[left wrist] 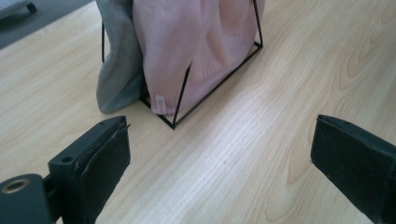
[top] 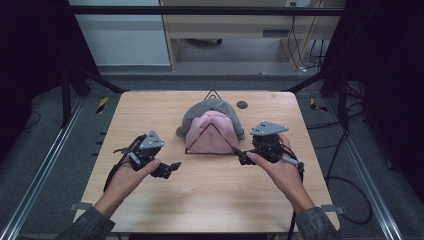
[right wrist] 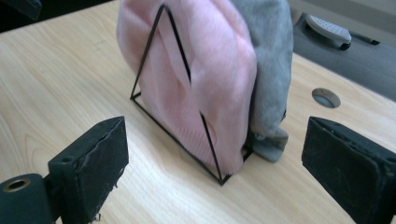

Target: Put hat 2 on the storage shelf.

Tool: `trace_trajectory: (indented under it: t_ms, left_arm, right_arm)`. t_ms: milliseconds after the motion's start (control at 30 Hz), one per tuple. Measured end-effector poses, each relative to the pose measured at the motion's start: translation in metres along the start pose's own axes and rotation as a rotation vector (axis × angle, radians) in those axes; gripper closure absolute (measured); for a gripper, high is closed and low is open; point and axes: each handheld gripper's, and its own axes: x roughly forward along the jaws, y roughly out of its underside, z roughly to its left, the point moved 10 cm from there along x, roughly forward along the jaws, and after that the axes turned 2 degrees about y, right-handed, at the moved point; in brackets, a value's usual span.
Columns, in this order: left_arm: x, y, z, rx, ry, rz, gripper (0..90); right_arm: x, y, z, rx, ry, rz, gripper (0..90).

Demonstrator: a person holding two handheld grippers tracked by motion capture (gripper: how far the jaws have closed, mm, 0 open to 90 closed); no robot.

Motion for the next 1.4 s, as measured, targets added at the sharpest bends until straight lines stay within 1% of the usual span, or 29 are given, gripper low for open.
trace_trajectory:
  t_ms: [67, 233, 300, 467, 667, 867, 933, 1033, 1133, 1233, 1300, 1367, 1400]
  left_arm:
    - [0.001, 0.008, 0.000, 0.011, -0.004, 0.022, 4.2]
    - [0.006, 0.024, -0.002, 0.006, 0.006, 0.050, 4.3]
    - [0.007, 0.029, -0.002, 0.008, 0.009, 0.061, 4.4]
    - [0.010, 0.038, -0.001, 0.011, 0.010, 0.079, 4.5]
    - [0.015, 0.053, 0.002, -0.001, 0.017, 0.108, 4.5]
    - [0.020, 0.071, 0.003, -0.012, 0.028, 0.145, 4.5]
    - [0.021, 0.076, 0.004, -0.006, 0.031, 0.165, 4.6]
    - [0.023, 0.084, 0.005, -0.003, 0.038, 0.192, 4.7]
    - [0.026, 0.092, 0.007, -0.006, 0.043, 0.212, 4.7]
    - [0.028, 0.097, 0.009, -0.002, 0.044, 0.226, 4.7]
    - [0.030, 0.099, 0.011, 0.001, 0.040, 0.229, 4.7]
    - [0.032, 0.103, 0.013, -0.002, 0.039, 0.233, 4.7]
    - [0.032, 0.105, 0.014, -0.002, 0.037, 0.236, 4.7]
  right_arm:
    - [-0.001, 0.008, 0.001, 0.000, -0.003, 0.013, 7.3]
    - [0.001, 0.029, 0.000, 0.014, -0.006, 0.043, 9.2]
    - [0.001, 0.037, 0.000, 0.019, -0.006, 0.051, 10.8]
    - [0.002, 0.053, -0.001, 0.029, -0.005, 0.074, 11.7]
    - [0.007, 0.072, -0.001, 0.027, -0.007, 0.113, 12.1]
    - [0.013, 0.086, 0.004, 0.017, -0.020, 0.157, 12.2]
    - [0.015, 0.092, 0.006, 0.019, -0.029, 0.174, 12.4]
    - [0.020, 0.101, 0.007, 0.008, -0.042, 0.200, 12.9]
    - [0.023, 0.108, 0.010, 0.013, -0.054, 0.227, 13.1]
    - [0.026, 0.114, 0.013, 0.005, -0.064, 0.249, 13.1]
    - [0.028, 0.118, 0.015, 0.011, -0.076, 0.256, 13.1]
    - [0.031, 0.120, 0.014, 0.020, -0.076, 0.257, 13.2]
    - [0.033, 0.122, 0.015, 0.041, -0.079, 0.259, 13.2]
